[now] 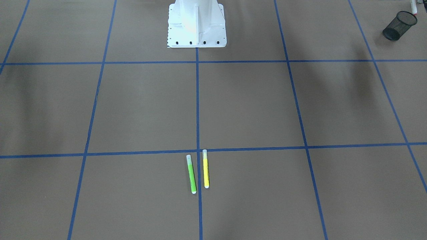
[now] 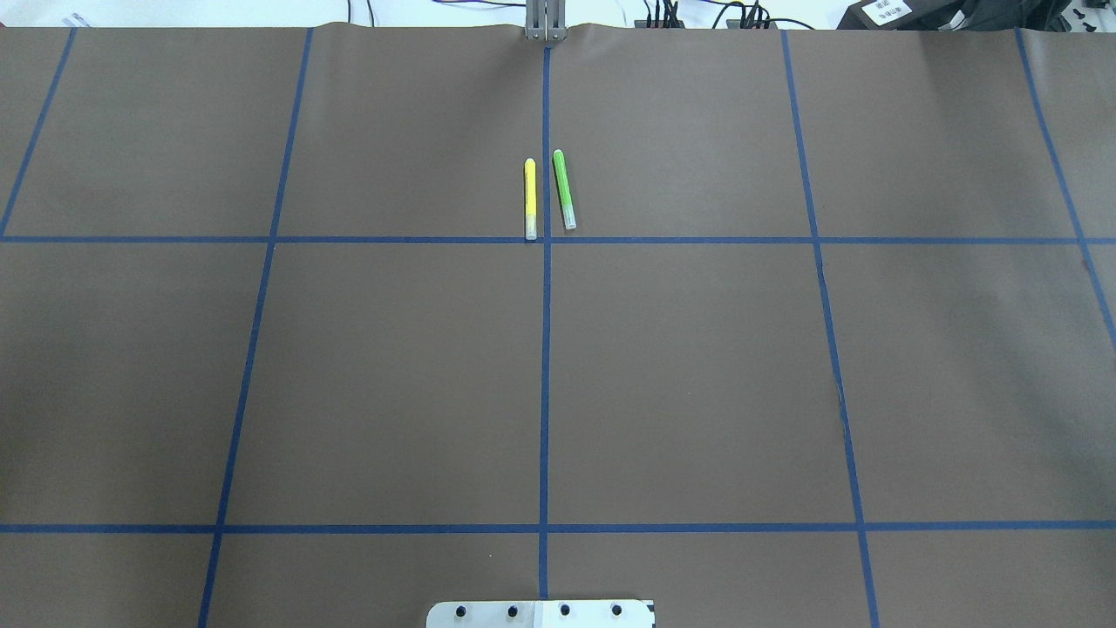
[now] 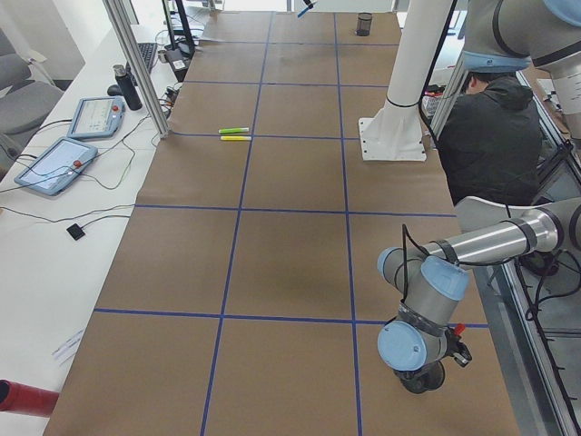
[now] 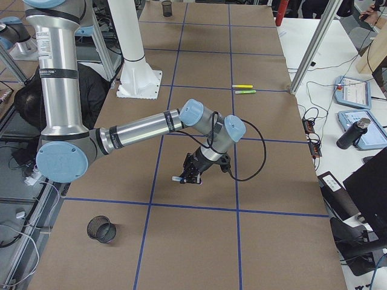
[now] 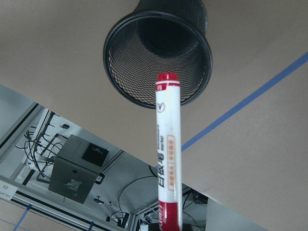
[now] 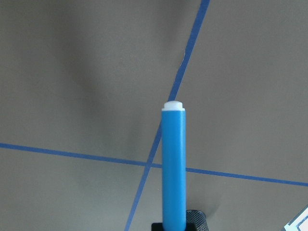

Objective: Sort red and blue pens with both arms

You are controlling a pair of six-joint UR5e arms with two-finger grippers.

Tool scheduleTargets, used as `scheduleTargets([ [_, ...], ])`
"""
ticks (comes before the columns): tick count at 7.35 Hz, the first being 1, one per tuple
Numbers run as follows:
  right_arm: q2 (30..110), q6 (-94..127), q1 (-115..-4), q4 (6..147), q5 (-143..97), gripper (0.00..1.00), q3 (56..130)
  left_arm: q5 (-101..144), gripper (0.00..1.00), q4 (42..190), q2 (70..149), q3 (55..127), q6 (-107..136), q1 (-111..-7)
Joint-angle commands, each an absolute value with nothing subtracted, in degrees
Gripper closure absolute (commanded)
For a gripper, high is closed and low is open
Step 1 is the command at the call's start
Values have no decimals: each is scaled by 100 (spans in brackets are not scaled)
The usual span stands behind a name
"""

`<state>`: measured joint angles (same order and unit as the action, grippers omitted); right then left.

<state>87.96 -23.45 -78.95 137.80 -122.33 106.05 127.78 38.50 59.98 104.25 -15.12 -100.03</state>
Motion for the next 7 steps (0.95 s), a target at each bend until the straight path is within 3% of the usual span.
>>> scheduleTargets([
  [1,8833,-2355,-7893,13764,-12234,100,10626,12779,100,3867,6003,10240,-1512,-10002],
  [2,8833,-2355,-7893,13755,-12234,100,10635,12788,100,3867,6003,10187,-1503,-9993],
  [4,8842,-2373,-7901,13737,-12234,100,10635,12779,50,3885,6021,10090,-1512,-9993],
  [5,8877,-2434,-7901,13729,-12234,100,10626,12779,0,3893,6029,10090,-1512,-9993],
  [7,8930,-2566,-7997,13755,-12234,100,10626,12779,0,3894,6160,10116,-1512,-10002],
])
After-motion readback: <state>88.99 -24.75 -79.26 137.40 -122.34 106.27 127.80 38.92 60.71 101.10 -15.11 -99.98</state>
